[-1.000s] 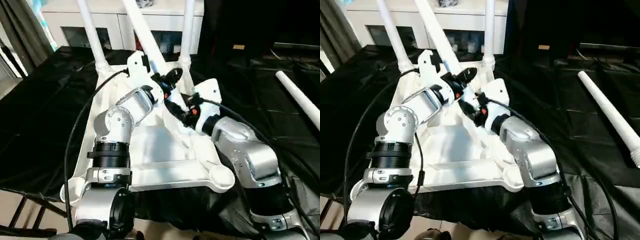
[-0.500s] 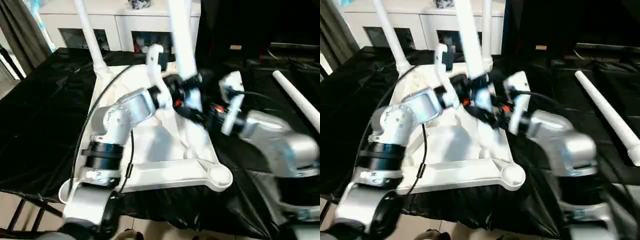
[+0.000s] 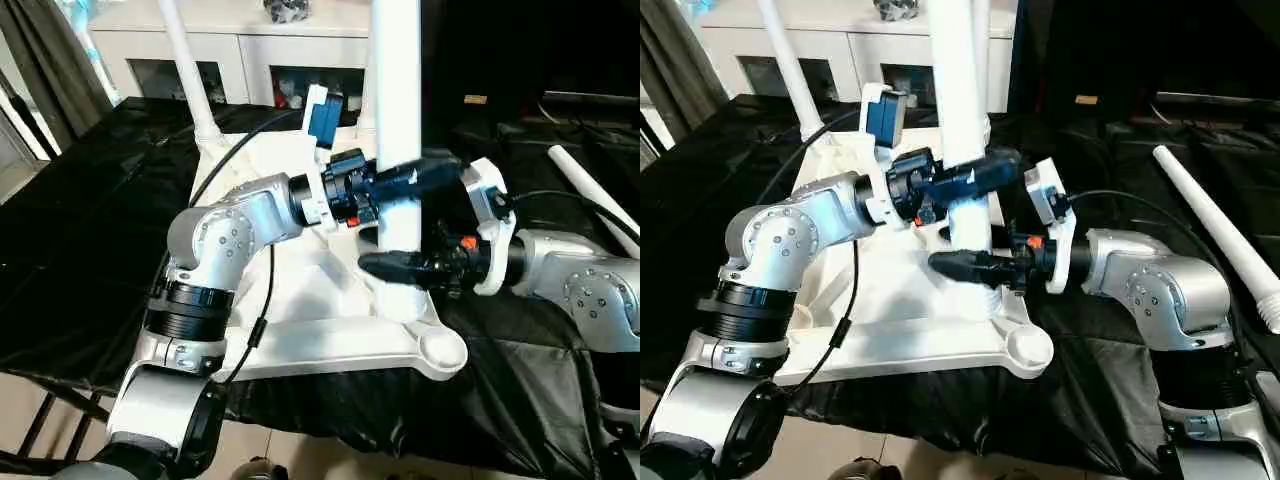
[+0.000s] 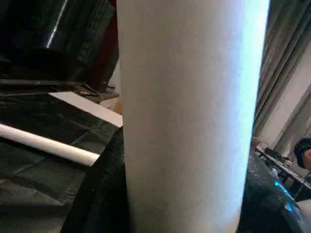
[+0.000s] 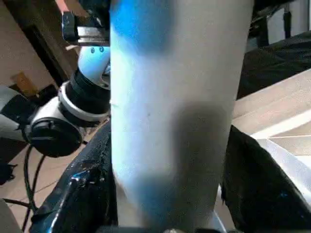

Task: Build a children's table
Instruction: Pick table leg

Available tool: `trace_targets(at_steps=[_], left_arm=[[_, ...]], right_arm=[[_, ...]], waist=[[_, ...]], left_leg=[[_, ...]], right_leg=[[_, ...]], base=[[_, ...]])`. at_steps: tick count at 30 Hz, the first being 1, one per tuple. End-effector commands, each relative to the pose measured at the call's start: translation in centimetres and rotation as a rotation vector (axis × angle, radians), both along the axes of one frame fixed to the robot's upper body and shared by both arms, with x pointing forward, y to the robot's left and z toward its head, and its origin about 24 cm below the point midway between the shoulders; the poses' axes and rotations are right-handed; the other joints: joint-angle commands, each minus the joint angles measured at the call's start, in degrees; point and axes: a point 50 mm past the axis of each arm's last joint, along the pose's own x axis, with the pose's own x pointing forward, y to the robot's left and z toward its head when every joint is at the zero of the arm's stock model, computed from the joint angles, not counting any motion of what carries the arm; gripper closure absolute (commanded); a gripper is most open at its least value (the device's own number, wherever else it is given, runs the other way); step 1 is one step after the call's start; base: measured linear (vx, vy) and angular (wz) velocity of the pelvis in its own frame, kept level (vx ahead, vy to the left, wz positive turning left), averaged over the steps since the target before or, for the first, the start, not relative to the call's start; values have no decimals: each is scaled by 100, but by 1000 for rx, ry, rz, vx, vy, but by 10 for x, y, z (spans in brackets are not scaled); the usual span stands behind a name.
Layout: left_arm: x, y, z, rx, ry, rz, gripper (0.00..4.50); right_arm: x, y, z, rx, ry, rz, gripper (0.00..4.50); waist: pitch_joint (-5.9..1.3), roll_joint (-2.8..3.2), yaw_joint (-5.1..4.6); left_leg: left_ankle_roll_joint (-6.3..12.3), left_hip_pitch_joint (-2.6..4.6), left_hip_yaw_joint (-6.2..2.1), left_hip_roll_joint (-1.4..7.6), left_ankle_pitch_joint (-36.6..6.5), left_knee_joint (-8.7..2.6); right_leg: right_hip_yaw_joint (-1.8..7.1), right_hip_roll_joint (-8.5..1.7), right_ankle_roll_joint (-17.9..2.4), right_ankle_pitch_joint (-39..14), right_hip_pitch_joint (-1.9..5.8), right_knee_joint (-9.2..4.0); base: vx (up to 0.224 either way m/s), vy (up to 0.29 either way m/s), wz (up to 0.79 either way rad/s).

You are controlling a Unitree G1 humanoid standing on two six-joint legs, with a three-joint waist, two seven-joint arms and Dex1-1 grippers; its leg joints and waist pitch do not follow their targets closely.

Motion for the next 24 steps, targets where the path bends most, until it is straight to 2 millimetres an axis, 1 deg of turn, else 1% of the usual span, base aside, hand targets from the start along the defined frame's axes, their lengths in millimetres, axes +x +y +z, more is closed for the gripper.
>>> trace_targets(at_steps=[1,2,3,4,5,7,8,9,11,12,13,14,15,16,17,18,19,20,21,22,23,24], left_arm=[[-5,-3,5,-4,-34,-53,257],[-5,-3,5,-6,-34,-56,257],[-5,-3,5,-6,-34,-56,257],[-5,-3,5,-7,-35,-59,257],[-5,-3,5,-7,-35,-59,257],[-3,-2,4,-6,-31,-43,257],[-2,-2,4,-4,-28,-32,202],[-1,-2,4,-5,-20,-21,188],[1,-1,4,-14,-19,-5,182],[2,-1,5,-8,-31,28,182],[3,-1,5,-2,-40,52,160],[7,-1,3,28,-56,126,153],[10,-1,1,52,-61,183,153],[14,-1,0,81,-54,253,151],[14,-1,0,83,-51,264,150],[15,-1,0,87,-46,281,150],[18,-1,0,95,-33,334,150],[21,-1,1,107,-9,387,150],[24,-2,0,123,29,448,150],[25,-3,1,137,55,487,150],[25,-7,1,155,86,532,150],[25,-8,1,164,97,553,150]], right_arm=[[-4,2,1,13,12,23,199],[-6,3,0,21,22,34,206],[-6,3,0,21,22,34,222],[-7,4,0,23,25,39,222],[-7,4,0,23,25,39,241],[-9,5,-1,30,29,41,245],[-10,6,-1,31,29,39,254],[-10,6,-1,32,28,37,255],[-10,7,-2,33,16,14,256],[-9,8,-1,33,2,-6,256],[-8,9,-1,34,-7,-20,256],[-6,10,-1,31,-31,-69,257],[-3,12,-1,21,-52,-119,257],[3,15,-1,-8,-87,-207,257],[3,15,-1,-13,-91,-219,257],[5,16,-2,-21,-97,-237,257],[7,18,-1,-24,-114,-278,257],[10,20,-1,-31,-124,-318,257],[13,22,-1,-48,-138,-368,257],[16,24,-1,-57,-154,-406,257],[18,29,-1,-73,-172,-448,257],[19,31,-1,-77,-178,-466,257]], waist=[[-435,-134,7],[-439,-118,15],[-441,-125,15],[-445,-134,18],[-446,-130,21],[-450,-136,25],[-454,-135,25],[-456,-136,24],[-457,-144,26],[-453,-149,25],[-455,-146,22],[-451,-146,13],[-451,-144,11],[-443,-139,-4],[-437,-140,-17],[-446,-138,-12],[-438,-135,-11],[-437,-131,-19],[-444,-153,-20],[-448,-139,-17],[-451,-144,-19],[-446,-145,-17]], left_leg=[[269,149,-124,243,-860,-367],[261,150,-127,246,-860,-366],[261,144,-125,244,-857,-365],[254,138,-127,241,-828,-364],[254,140,-130,243,-811,-366],[255,135,-129,245,-766,-365],[262,136,-130,245,-752,-362],[268,135,-128,241,-739,-360],[285,127,-126,239,-701,-354],[288,123,-123,237,-703,-356],[280,122,-126,237,-708,-355],[261,118,-133,245,-738,-362],[224,124,-135,248,-757,-363],[152,130,-139,256,-781,-374],[116,132,-136,247,-815,-378],[78,153,-133,243,-869,-381],[63,149,-134,243,-897,-386],[25,138,-140,243,-902,-386],[30,139,-134,240,-892,-388],[18,152,-134,244,-858,-381],[21,145,-131,250,-838,-377],[42,136,-136,235,-822,-380]], right_leg=[[212,-282,-1194,-1493,300,-449],[211,-284,-1193,-1488,297,-443],[210,-284,-1190,-1478,299,-447],[209,-284,-1189,-1440,304,-439],[209,-283,-1188,-1424,303,-437],[212,-285,-1194,-1351,305,-426],[210,-287,-1207,-1322,305,-420],[210,-284,-1212,-1302,305,-420],[212,-289,-1236,-1240,309,-415],[212,-289,-1236,-1247,309,-418],[209,-290,-1223,-1273,308,-420],[210,-292,-1175,-1340,303,-436],[208,-293,-1152,-1371,299,-430],[211,-286,-1088,-1434,283,-444],[209,-282,-1060,-1491,277,-448],[207,-287,-1018,-1601,281,-455],[212,-282,-1005,-1619,279,-461],[207,-279,-996,-1587,275,-455],[207,-279,-986,-1565,281,-458],[213,-274,-999,-1473,264,-445],[218,-281,-1033,-1397,270,-431],[210,-272,-1020,-1410,271,-447]], base=[[0,0,0],[0,0,0],[0,0,0],[0,0,0],[0,0,0],[0,0,0],[0,0,0],[0,0,0],[0,0,0],[0,0,0],[0,0,0],[0,0,0],[0,0,0],[0,0,0],[0,0,0],[0,0,0],[0,0,0],[0,0,0],[0,0,0],[0,0,0],[0,0,0],[0,0,0]])
